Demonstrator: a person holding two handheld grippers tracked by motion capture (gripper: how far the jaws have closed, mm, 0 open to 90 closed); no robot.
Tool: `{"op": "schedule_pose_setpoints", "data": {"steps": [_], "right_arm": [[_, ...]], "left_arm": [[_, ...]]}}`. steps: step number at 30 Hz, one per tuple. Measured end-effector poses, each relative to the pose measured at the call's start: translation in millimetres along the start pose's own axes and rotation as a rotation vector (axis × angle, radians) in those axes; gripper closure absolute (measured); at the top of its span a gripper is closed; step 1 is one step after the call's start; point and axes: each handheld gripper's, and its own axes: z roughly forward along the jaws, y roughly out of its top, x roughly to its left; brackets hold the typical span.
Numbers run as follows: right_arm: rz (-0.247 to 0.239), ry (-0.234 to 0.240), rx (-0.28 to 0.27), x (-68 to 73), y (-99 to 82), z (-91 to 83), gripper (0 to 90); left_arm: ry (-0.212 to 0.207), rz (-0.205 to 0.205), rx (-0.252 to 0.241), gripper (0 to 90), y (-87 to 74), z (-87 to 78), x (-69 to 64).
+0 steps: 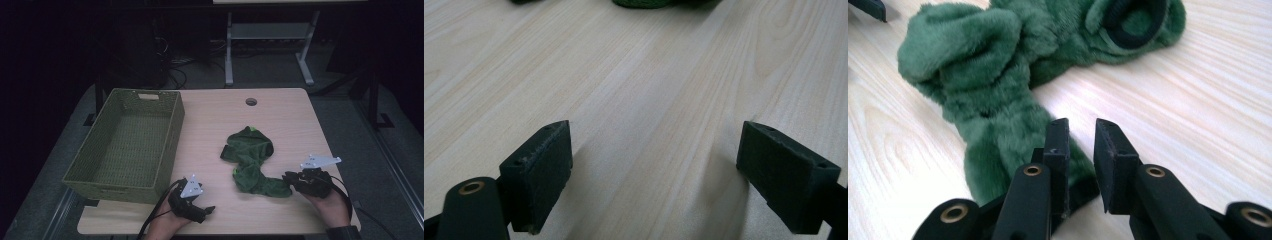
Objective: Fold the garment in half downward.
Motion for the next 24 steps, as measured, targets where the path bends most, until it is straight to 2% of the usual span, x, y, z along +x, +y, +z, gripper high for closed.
{"op": "schedule_pose_setpoints", "data": {"steps": [8, 14, 20, 24], "right_arm": [[0.014, -0.005, 0.005, -2.2, -19.4, -13.3, 73.6], [0.031, 0.017, 0.024, 3.1, -41.7, -22.0, 71.7], [0.032, 0.049, 0.045, 11.9, -54.4, -21.1, 70.1], [0.020, 0.064, 0.049, 14.8, -53.2, -17.4, 68.5]], "left_arm": [[-0.001, 0.003, 0.000, 13.9, 0.1, 0.0, 0.4], [-0.003, 0.007, 0.000, 13.9, 0.0, 0.1, 1.1], [-0.002, 0.007, 0.000, 13.9, 0.2, 0.2, 1.2], [-0.002, 0.006, 0.000, 13.9, 0.3, 0.3, 1.3]]}}
